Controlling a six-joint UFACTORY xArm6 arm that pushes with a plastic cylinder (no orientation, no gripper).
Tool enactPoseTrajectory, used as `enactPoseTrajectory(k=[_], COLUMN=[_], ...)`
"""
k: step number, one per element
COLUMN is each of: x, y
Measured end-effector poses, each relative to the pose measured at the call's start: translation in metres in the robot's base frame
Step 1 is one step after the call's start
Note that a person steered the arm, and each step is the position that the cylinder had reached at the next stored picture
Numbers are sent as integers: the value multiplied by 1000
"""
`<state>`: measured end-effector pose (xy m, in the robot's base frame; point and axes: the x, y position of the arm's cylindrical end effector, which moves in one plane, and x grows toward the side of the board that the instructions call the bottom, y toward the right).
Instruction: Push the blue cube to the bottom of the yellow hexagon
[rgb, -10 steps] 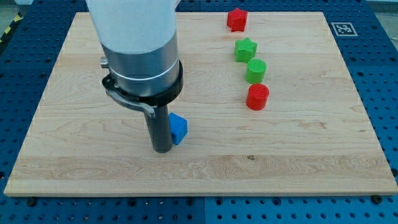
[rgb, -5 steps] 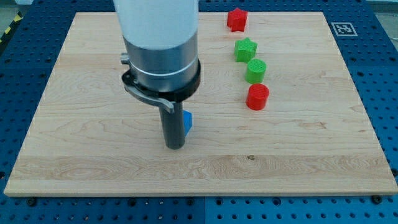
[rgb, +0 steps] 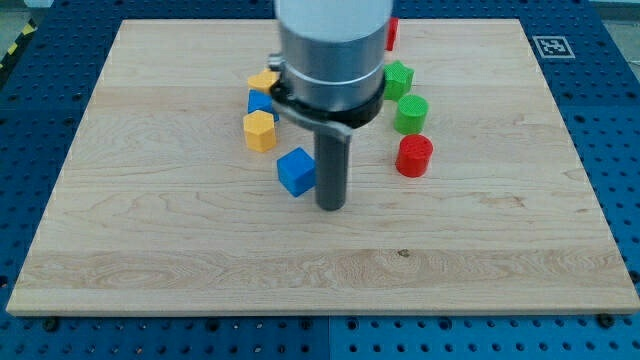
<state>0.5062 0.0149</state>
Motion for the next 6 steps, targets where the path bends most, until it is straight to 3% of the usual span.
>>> enactPoseTrajectory(k=[4, 6], x=[-33, -16], y=[-44, -6])
